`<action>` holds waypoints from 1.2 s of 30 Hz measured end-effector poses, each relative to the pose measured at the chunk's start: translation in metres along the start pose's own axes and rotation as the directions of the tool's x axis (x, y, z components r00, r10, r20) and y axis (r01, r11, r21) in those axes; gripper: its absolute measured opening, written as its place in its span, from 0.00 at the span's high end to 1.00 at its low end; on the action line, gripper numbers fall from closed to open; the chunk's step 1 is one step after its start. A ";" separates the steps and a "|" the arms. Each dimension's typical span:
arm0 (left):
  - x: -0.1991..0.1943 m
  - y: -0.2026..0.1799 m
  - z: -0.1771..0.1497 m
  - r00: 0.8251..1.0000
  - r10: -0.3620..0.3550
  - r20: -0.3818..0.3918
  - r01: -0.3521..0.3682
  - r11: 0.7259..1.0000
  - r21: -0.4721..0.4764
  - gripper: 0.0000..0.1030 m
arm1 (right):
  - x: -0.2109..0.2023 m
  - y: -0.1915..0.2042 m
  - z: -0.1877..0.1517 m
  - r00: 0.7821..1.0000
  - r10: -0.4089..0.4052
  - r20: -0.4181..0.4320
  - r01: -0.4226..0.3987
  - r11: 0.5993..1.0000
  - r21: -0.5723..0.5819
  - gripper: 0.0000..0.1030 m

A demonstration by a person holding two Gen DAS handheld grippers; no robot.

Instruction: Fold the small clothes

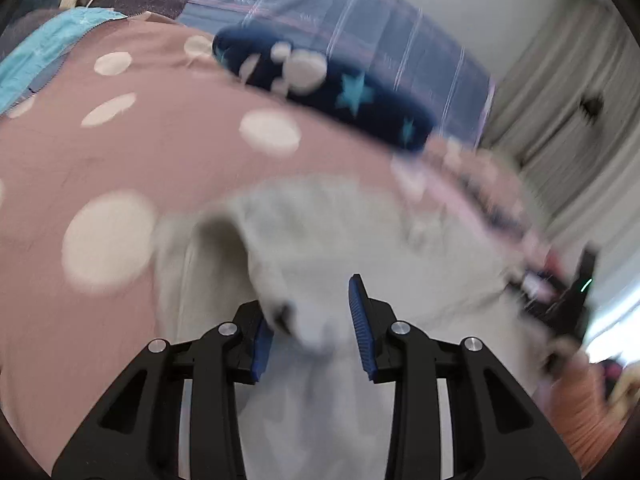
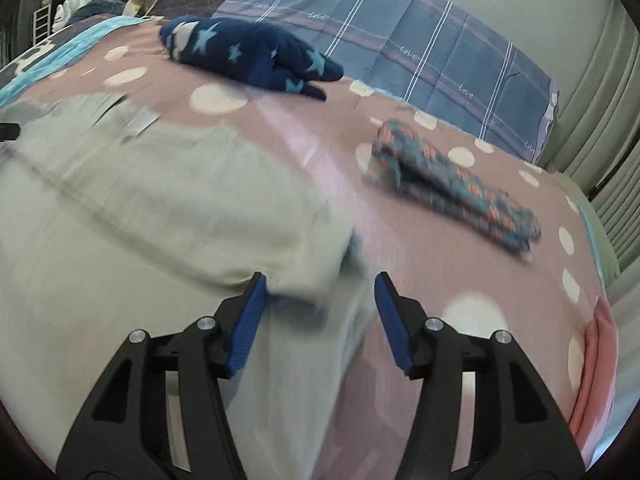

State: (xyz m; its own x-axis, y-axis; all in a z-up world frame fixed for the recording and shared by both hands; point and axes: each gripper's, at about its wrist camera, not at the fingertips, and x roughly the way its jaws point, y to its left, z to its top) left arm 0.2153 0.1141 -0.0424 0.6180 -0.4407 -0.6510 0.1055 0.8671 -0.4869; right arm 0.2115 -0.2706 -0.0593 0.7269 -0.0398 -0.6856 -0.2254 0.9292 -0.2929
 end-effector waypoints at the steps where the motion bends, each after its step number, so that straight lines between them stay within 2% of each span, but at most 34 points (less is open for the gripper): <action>1: 0.000 0.000 0.012 0.999 0.016 0.044 -0.016 1.000 -0.011 0.66 | 0.004 -0.010 0.014 1.000 0.007 0.023 -0.008 0.998 0.063 0.46; 2: -0.002 -0.001 0.025 0.995 0.048 0.089 -0.048 0.999 -0.006 0.66 | 0.007 -0.017 0.020 0.999 0.016 0.031 -0.019 0.994 0.112 0.46; 3: -0.007 -0.003 0.040 0.983 0.103 0.151 -0.105 0.994 0.007 0.66 | 0.009 -0.032 0.028 0.998 0.044 0.039 -0.051 0.978 0.200 0.46; 5: -0.015 -0.003 0.053 0.972 0.137 0.190 -0.141 0.990 0.007 0.63 | 0.012 -0.050 0.032 0.996 0.085 0.040 -0.093 0.953 0.287 0.47; 7: -0.024 -0.004 0.056 0.968 0.139 0.207 -0.147 0.989 0.024 0.60 | 0.013 -0.061 0.029 0.994 0.102 0.040 -0.109 0.945 0.308 0.47; 8: -0.028 -0.004 0.055 0.965 0.149 0.214 -0.162 0.986 0.041 0.54 | 0.015 -0.065 0.026 0.994 0.103 0.031 -0.108 0.944 0.312 0.47; 9: -0.032 -0.003 0.051 0.961 0.167 0.219 -0.184 0.981 0.061 0.52 | 0.018 -0.071 0.020 0.994 0.110 0.018 -0.110 0.940 0.323 0.47; 14: -0.026 0.005 0.031 0.974 0.179 0.142 -0.198 0.971 0.136 0.52 | 0.029 -0.081 0.010 0.981 0.192 0.007 -0.181 0.911 0.372 0.47; 17: -0.021 0.002 0.008 0.965 0.252 0.069 -0.262 0.927 0.270 0.52 | 0.026 -0.071 0.011 0.979 0.205 0.009 -0.196 0.922 0.334 0.47; 20: -0.024 0.000 -0.011 0.954 0.299 0.036 -0.291 0.884 0.366 0.52 | 0.020 -0.067 0.013 0.978 0.207 0.015 -0.201 0.931 0.303 0.47; 23: -0.017 -0.009 -0.032 0.935 0.354 0.017 -0.313 0.803 0.507 0.52 | 0.013 -0.073 0.015 0.976 0.214 0.033 -0.213 0.922 0.324 0.47; 25: -0.013 -0.011 -0.038 0.927 0.374 0.008 -0.319 0.781 0.537 0.52 | 0.001 -0.079 0.015 0.969 0.238 0.059 -0.244 0.909 0.337 0.47; 26: -0.013 -0.012 -0.041 0.929 0.369 -0.001 -0.309 0.781 0.542 0.52 | -0.003 -0.080 0.013 0.967 0.245 0.066 -0.253 0.911 0.325 0.47; 29: -0.018 -0.012 -0.047 0.933 0.359 0.004 -0.302 0.778 0.551 0.52 | -0.021 -0.069 0.004 0.965 0.259 0.046 -0.263 0.950 0.171 0.45; 30: -0.020 -0.011 -0.049 0.935 0.355 0.001 -0.298 0.782 0.548 0.52 | -0.025 -0.060 -0.003 0.969 0.246 0.018 -0.246 0.966 0.075 0.43; 32: -0.022 -0.011 -0.053 0.939 0.344 -0.007 -0.283 0.783 0.554 0.51 | -0.024 -0.047 -0.015 0.975 0.221 -0.035 -0.222 0.974 -0.031 0.42; 34: -0.019 -0.012 -0.055 0.936 0.351 0.001 -0.288 0.766 0.575 0.49 | -0.013 -0.034 -0.025 0.978 0.186 -0.092 -0.194 0.977 -0.087 0.42; 36: -0.009 -0.014 -0.049 0.931 0.364 0.018 -0.305 0.750 0.586 0.42 | 0.001 -0.026 -0.023 0.983 0.157 -0.099 -0.167 0.980 -0.108 0.41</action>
State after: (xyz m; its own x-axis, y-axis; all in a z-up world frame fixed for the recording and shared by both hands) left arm 0.1701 0.0945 -0.0575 0.6280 -0.0901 -0.7730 0.3474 0.9213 0.1748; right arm 0.2029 -0.3032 -0.0673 0.6150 0.0701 -0.7854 -0.4126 0.8774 -0.2447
